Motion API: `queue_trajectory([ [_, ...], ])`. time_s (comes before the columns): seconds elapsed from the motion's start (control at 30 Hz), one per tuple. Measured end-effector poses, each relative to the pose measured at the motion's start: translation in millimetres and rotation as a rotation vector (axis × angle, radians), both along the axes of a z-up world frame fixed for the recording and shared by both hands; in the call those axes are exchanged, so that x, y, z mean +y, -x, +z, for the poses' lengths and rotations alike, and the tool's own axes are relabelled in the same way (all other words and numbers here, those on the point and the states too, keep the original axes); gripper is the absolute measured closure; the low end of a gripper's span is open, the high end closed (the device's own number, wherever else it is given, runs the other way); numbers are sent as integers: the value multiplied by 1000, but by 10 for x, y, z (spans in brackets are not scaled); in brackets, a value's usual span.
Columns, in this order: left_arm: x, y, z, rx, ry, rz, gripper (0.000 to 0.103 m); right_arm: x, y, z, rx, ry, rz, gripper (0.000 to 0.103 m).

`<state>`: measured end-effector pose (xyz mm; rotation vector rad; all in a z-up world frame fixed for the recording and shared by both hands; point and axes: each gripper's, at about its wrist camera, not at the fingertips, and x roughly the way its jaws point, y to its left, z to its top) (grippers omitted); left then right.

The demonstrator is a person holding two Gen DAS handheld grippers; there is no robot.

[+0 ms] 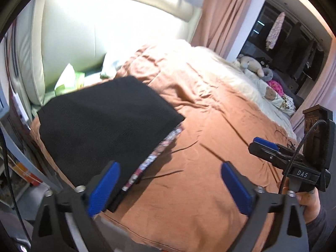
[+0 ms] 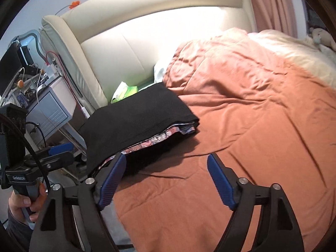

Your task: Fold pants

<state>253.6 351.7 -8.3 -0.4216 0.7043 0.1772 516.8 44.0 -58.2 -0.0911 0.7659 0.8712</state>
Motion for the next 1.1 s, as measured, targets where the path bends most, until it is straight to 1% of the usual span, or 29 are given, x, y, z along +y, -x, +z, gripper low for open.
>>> queue_trajectory([
  [0.1, -194, 83, 148, -15, -36, -2, 0, -213, 181, 142, -31, 5, -17, 16],
  [0.17, -284, 106, 217, -19, -63, -2, 0, -360, 311, 230, -48, 7, -34, 10],
  [0.23, -388, 152, 285, -24, -86, 3, 0, -516, 444, 317, -68, 9, -51, 0],
  [0.4, -675, 350, 443, -61, -125, 2, 0, -884, 768, 509, -108, 2, -89, 0],
  [0.53, -882, 495, 530, -88, -135, -11, 0, -1148, 1030, 611, -133, -2, -110, 0],
  [0.63, -1042, 585, 570, -83, -145, -18, 0, -1370, 1227, 673, -148, -6, -129, 0],
  [0.8, -1315, 746, 651, -108, -145, -39, 0, -1735, 1555, 773, -173, -6, -165, 0],
  [1.1, -1782, 986, 791, -145, -183, -84, 0, -2285, 2148, 939, -216, -10, -228, 0],
])
